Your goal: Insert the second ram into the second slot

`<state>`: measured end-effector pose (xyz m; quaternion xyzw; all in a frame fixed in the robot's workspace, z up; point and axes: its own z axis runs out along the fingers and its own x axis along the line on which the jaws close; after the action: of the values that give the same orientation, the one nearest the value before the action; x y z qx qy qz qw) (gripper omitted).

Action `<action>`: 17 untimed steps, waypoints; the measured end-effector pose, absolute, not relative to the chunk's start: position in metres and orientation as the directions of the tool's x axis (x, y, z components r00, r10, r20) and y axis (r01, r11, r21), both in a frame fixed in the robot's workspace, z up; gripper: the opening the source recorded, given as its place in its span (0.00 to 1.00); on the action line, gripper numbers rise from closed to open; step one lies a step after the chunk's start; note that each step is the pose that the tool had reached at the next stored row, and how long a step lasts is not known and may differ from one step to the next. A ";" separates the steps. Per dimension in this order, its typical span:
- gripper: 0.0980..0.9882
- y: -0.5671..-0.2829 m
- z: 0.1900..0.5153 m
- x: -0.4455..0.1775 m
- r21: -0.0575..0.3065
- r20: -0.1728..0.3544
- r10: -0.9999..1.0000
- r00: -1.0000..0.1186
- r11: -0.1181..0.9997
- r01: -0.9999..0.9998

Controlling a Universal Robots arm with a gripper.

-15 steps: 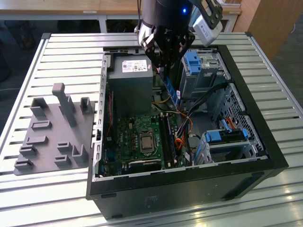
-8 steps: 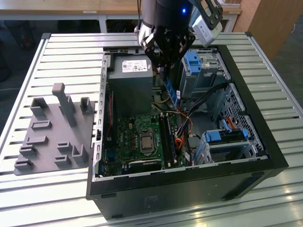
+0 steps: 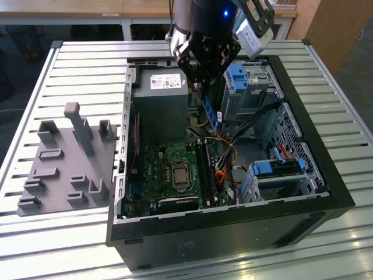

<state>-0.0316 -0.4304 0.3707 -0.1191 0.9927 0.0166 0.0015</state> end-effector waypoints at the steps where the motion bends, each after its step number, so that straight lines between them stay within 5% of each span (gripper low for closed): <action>1: 0.04 -0.430 0.371 -0.032 0.033 -0.007 -0.233 -0.972 0.972 -0.233; 17: 0.04 -0.430 0.371 -0.032 0.032 -0.007 -0.168 -0.986 0.985 -0.168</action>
<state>-0.0316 -0.4304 0.3705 -0.0842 0.9963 0.0163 0.0021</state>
